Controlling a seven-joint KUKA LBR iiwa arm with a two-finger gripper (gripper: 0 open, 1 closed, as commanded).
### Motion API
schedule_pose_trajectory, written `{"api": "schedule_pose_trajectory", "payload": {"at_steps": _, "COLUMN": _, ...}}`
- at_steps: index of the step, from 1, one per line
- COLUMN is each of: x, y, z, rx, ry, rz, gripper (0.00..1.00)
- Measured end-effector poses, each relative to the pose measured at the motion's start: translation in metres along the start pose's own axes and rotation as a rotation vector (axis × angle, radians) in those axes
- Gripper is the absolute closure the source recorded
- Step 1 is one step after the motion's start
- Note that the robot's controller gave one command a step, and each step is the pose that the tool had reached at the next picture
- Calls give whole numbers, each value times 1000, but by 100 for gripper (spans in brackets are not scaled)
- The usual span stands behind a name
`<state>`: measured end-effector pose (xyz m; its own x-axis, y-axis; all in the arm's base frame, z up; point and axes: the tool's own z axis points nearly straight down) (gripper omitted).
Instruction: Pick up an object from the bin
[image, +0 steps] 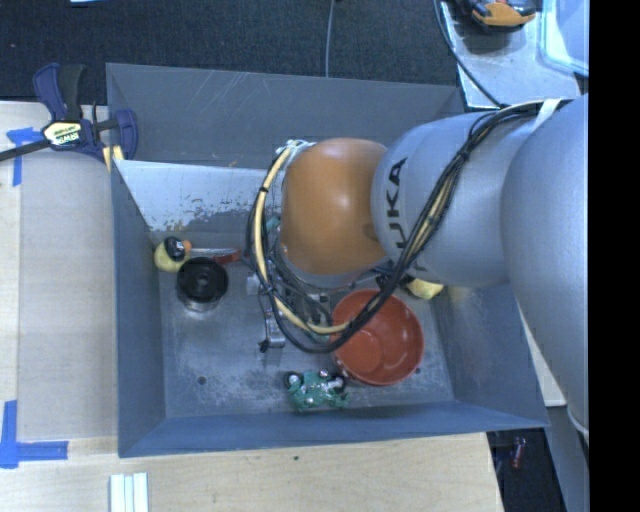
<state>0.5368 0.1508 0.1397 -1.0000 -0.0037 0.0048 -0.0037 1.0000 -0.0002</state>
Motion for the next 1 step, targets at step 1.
{"api": "schedule_pose_trajectory", "payload": {"at_steps": 1, "x": -2, "y": -1, "z": -5, "rx": -1, "ry": -8, "rz": 4, "gripper": 0}}
